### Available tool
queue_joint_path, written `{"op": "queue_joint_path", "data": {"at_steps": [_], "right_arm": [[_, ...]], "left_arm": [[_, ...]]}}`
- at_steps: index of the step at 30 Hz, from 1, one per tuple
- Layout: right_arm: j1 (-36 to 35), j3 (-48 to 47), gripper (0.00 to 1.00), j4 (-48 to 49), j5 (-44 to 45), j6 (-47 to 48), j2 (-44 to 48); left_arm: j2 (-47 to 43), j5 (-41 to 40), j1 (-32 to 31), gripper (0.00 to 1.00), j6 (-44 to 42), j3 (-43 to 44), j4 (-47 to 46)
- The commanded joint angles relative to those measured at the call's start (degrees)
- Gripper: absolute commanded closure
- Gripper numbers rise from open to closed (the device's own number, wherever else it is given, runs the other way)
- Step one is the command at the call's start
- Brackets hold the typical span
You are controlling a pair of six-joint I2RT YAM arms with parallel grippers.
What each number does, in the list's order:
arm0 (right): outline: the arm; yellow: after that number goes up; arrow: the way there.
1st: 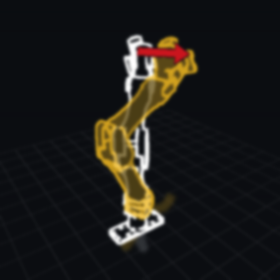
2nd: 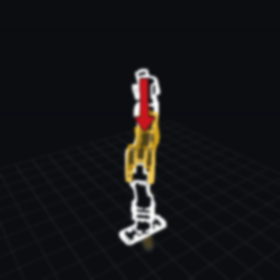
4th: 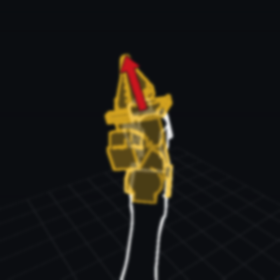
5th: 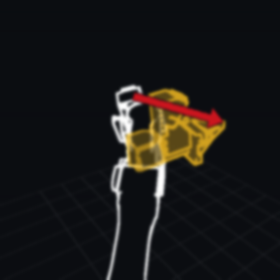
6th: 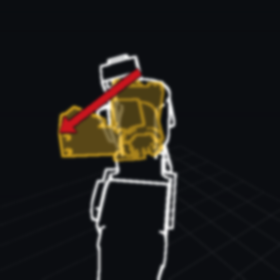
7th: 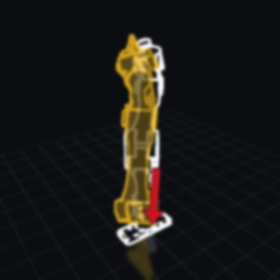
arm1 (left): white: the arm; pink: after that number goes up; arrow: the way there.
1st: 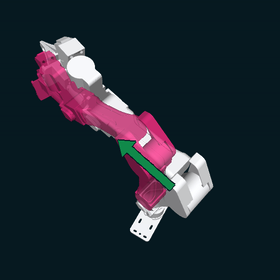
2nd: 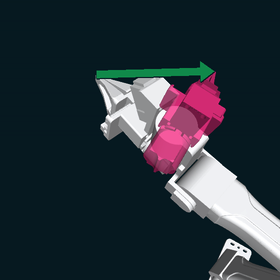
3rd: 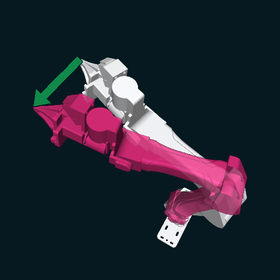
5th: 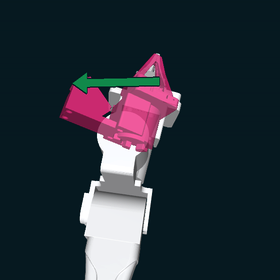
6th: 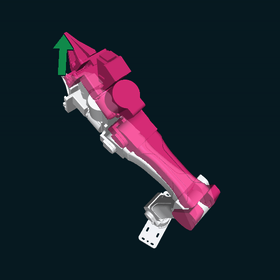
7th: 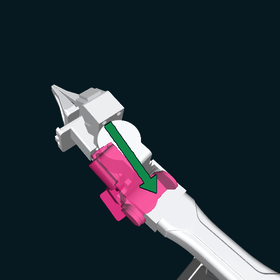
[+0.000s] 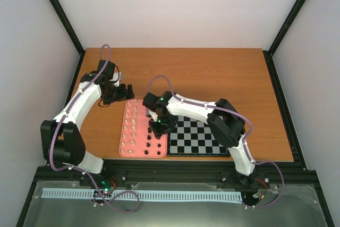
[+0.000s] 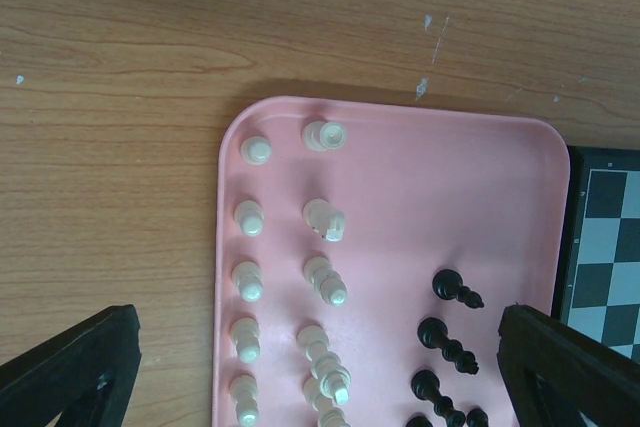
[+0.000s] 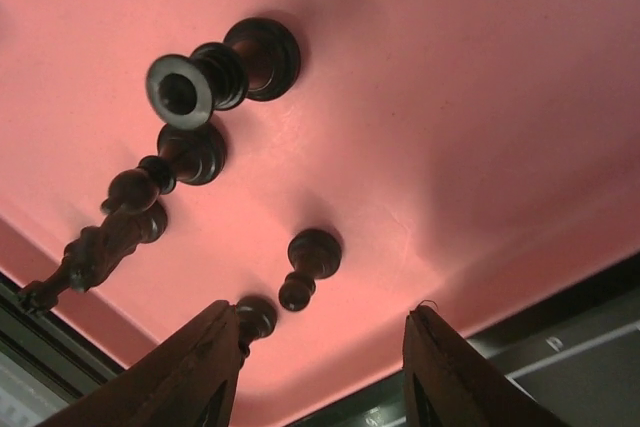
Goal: Set up the chess pieces on the board
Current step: Pick up the chess piece from the storage box.
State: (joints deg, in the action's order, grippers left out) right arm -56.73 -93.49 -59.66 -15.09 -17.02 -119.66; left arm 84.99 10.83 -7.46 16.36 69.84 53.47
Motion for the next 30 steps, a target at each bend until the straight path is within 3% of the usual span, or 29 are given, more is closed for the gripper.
{"op": "queue_joint_path", "data": {"at_steps": [1,11,19,25,30], "right_arm": [[-0.7,-0.5,0.57,1.0,-1.9,1.1,-2.1],[-0.8,-1.1,0.67,1.6,-2.6,1.9,-4.4],[-0.8,-2.9,0.96,-0.1,-0.3,1.9,-4.7],[-0.4,-4.0,0.97,-1.9,4.9,0.0,-0.4],[3.0,0.5,0.97,-5.8,7.6,-2.5,9.4]], "left_arm": [[-2.1,0.6,-0.2,0.00,0.8,-0.2,-1.1],[-2.6,0.3,-0.2,0.00,0.8,-0.4,-1.2],[-2.5,0.5,-0.2,0.00,0.7,-0.1,-1.1],[-2.7,0.7,-0.2,0.00,0.7,-0.2,-1.2],[-2.9,1.3,-0.2,0.00,0.9,-0.2,-1.2]]}}
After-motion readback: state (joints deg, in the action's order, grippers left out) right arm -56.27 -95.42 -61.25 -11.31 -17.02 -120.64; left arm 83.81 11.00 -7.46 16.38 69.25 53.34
